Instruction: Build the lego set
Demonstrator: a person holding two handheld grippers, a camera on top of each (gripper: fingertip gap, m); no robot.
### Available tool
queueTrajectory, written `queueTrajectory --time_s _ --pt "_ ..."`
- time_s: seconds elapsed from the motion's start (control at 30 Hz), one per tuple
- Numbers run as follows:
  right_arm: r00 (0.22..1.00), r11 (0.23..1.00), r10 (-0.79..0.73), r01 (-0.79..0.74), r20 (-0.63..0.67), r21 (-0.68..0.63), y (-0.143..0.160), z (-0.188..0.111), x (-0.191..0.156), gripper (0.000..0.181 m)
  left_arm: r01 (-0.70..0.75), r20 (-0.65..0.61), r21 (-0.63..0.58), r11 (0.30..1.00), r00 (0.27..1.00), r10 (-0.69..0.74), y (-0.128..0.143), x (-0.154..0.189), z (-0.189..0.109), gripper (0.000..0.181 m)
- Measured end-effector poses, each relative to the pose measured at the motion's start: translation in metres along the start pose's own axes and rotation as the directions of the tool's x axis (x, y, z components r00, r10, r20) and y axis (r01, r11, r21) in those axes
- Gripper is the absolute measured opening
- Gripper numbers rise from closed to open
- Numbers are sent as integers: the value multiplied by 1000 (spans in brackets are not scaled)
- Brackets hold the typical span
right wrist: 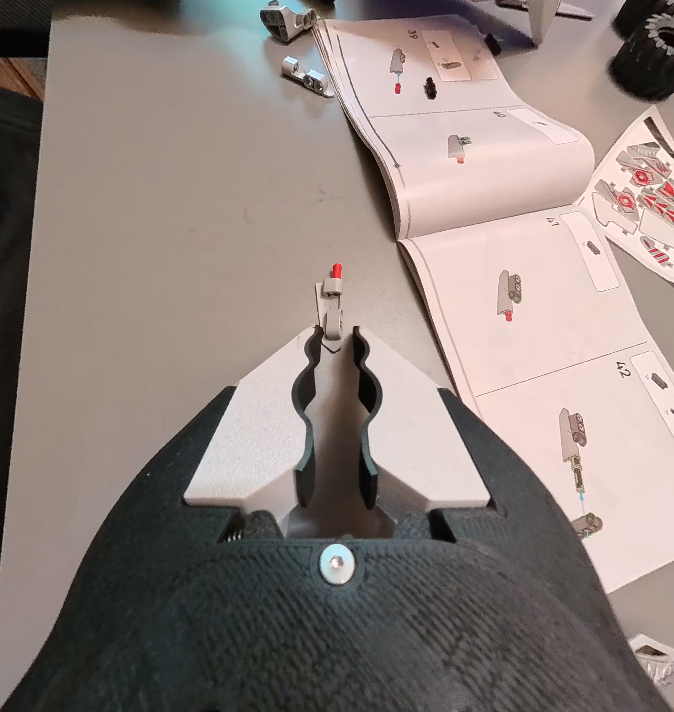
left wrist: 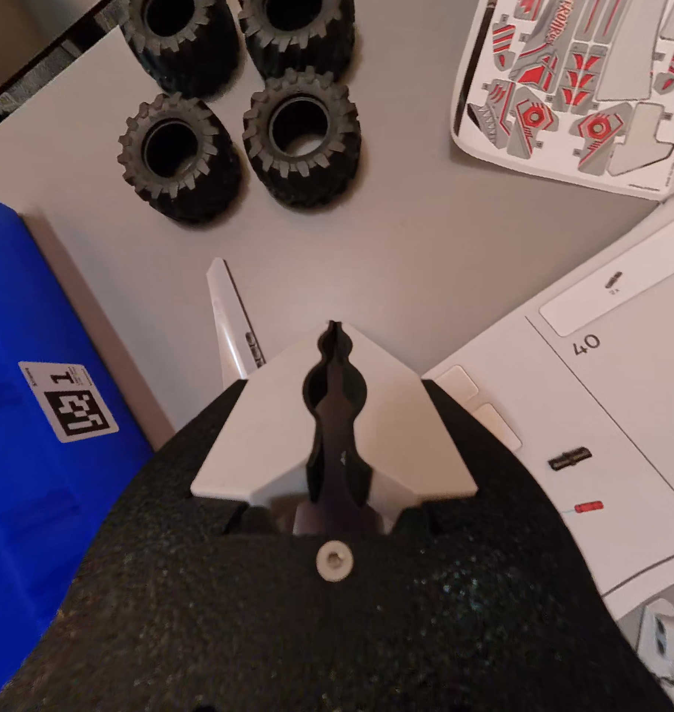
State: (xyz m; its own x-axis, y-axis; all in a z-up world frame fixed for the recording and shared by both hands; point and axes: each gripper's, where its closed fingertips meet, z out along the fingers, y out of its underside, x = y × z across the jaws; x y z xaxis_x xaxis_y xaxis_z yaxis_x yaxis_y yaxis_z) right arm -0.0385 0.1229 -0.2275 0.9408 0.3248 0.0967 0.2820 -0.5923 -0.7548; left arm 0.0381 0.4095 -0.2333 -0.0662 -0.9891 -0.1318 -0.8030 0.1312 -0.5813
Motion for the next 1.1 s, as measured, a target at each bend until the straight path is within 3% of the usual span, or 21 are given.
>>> queueTrajectory --time_s 0.03,0.23,0.43,0.7,0.93,1.1 --pt "1000 1000 -1 1 0 0 0 0 0 15 -12 -2 10 1000 1000 12 0 1 -1 0" --pt "1000 1000 1 -1 5 0 0 0 -1 14 -24 23 130 991 1000 21 -17 0 -25 0" --pt "1000 1000 12 -12 17 -2 0 0 -1 14 50 -99 76 996 994 -43 -14 16 -24 12" --pt "999 1000 24 -24 26 -3 0 0 -1 14 33 -116 5 999 993 -32 -4 20 -3 20" --pt "998 999 43 -43 44 -5 1 1 -1 14 32 -120 36 999 992 -27 -2 24 -3 1" --pt "996 998 65 -65 62 -6 1 1 -1 14 34 -112 66 997 993 -26 -3 22 -4 0"
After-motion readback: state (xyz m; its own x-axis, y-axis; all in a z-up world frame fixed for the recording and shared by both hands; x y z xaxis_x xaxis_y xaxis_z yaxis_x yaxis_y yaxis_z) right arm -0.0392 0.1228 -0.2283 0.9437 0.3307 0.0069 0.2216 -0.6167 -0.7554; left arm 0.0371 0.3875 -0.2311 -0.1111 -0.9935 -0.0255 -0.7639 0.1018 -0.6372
